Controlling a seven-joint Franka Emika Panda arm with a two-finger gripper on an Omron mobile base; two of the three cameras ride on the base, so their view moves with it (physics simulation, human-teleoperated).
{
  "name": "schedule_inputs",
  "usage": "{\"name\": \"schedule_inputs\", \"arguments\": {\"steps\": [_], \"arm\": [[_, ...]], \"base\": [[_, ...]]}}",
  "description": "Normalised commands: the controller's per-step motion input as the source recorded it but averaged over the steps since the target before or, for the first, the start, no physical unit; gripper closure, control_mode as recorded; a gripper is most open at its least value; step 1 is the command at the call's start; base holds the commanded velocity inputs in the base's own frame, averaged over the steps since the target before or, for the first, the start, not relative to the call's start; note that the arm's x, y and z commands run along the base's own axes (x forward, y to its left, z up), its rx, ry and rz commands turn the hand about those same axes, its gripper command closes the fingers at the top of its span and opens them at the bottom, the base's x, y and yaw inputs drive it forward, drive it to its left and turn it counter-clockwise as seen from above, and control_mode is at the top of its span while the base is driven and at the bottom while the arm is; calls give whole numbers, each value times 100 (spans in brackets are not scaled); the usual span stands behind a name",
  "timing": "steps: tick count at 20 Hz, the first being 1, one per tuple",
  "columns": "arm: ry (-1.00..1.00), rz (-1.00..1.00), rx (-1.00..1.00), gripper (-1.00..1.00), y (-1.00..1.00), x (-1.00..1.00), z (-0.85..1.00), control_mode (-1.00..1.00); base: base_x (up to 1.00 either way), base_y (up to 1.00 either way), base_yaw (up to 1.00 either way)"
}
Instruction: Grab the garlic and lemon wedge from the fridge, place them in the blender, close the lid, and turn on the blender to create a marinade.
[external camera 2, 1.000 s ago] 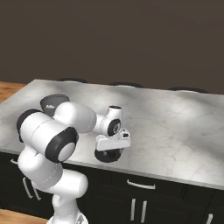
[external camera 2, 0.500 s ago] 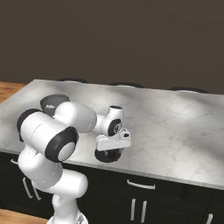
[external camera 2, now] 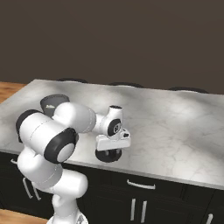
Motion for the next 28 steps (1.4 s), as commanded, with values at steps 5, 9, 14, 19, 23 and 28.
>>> {"name": "schedule_inputs", "arguments": {"steps": [5, 9, 14, 19, 23, 28], "arm": [[-12, 0, 0, 100, 0, -19, 62, -100], [-13, 0, 0, 100, 0, -23, 100, -100], [-4, 0, 0, 100, 18, -2, 100, -100], [-2, 0, 0, 100, 14, 0, 100, -100], [-1, 0, 0, 100, 17, 0, 100, -100], [0, 0, 0, 100, 29, 1, 100, -100]], "base": [[0, 0, 0], [0, 0, 0], [0, 0, 0], [0, 0, 0], [0, 0, 0], [0, 0, 0]]}}
